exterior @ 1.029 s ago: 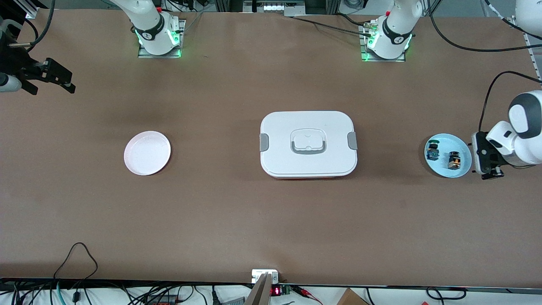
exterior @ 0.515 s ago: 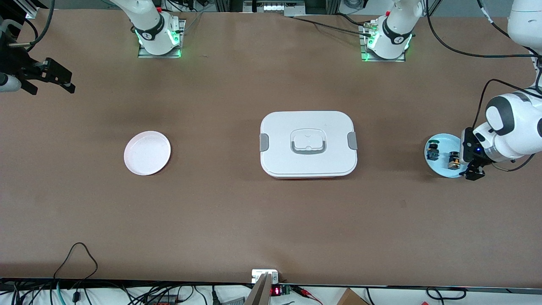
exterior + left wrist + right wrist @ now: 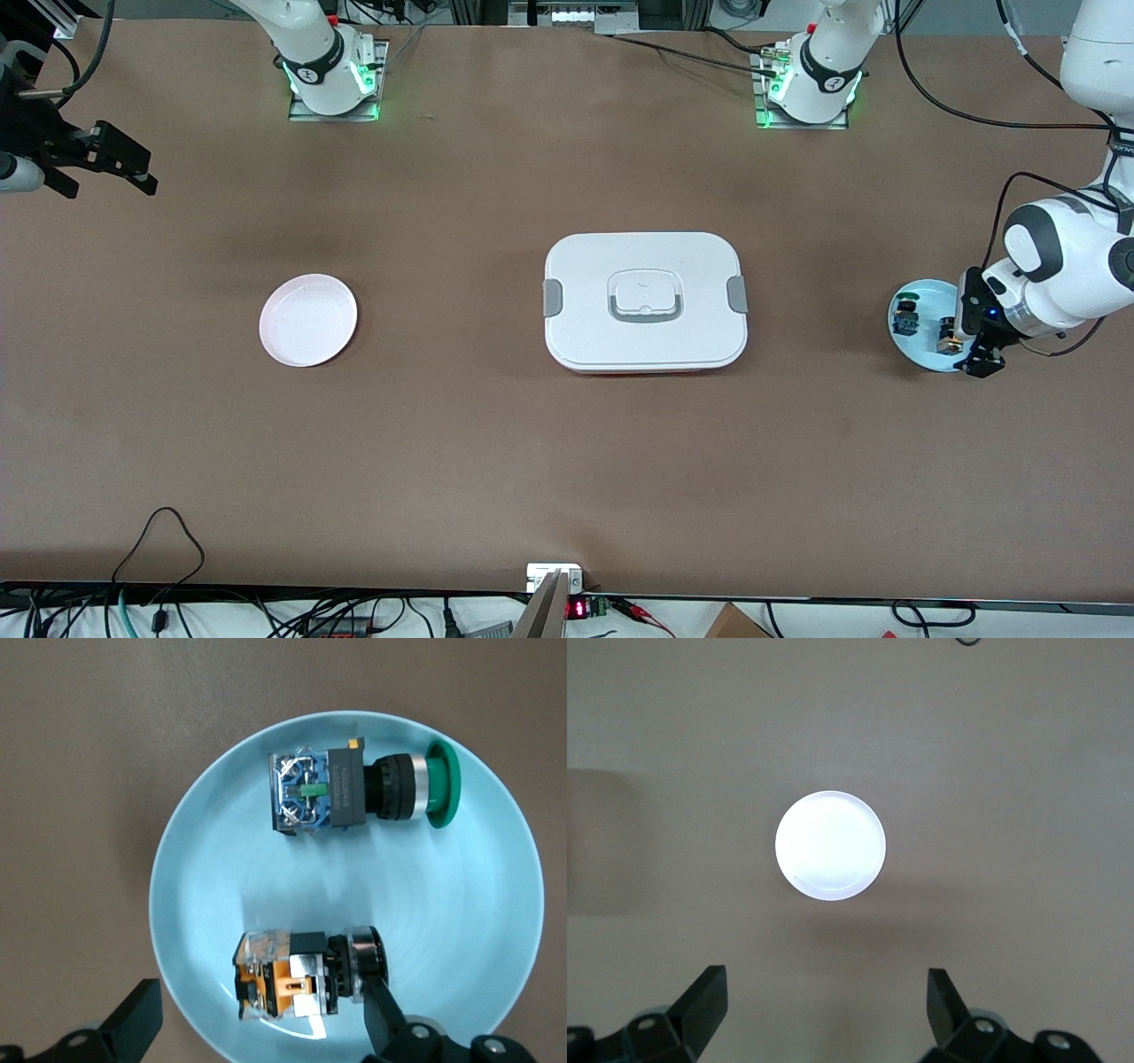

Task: Transfer orange switch to right arm and place
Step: 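Lower the left gripper onto the orange switch and close it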

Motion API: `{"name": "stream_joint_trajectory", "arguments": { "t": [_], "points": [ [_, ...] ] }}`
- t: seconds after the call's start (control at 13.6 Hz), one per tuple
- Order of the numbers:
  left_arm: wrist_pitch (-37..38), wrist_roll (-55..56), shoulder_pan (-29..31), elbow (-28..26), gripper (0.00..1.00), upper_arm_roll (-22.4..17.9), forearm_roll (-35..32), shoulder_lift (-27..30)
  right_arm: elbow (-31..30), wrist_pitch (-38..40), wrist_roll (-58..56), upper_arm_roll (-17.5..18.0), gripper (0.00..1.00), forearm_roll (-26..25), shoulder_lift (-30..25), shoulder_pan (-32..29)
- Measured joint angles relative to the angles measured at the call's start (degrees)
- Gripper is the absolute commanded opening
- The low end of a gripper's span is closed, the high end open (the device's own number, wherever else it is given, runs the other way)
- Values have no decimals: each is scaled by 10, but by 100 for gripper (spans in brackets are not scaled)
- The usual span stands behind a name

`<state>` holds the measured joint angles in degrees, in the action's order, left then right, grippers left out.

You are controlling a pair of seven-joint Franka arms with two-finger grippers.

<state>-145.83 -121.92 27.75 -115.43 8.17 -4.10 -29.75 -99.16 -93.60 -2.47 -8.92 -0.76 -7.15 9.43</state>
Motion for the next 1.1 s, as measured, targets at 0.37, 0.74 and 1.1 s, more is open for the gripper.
{"name": "stream_joint_trajectory", "arguments": {
  "t": [0.37,0.74,1.1],
  "points": [
    [-1,-1,24,0,100,22,0,-2,0,0,0,0,100,0,0,0],
    [0,0,24,3,100,23,0,-1,0,0,0,0,100,0,0,0],
    [11,13,29,4,100,23,0,0,0,0,0,0,100,0,0,0]
  ]
}}
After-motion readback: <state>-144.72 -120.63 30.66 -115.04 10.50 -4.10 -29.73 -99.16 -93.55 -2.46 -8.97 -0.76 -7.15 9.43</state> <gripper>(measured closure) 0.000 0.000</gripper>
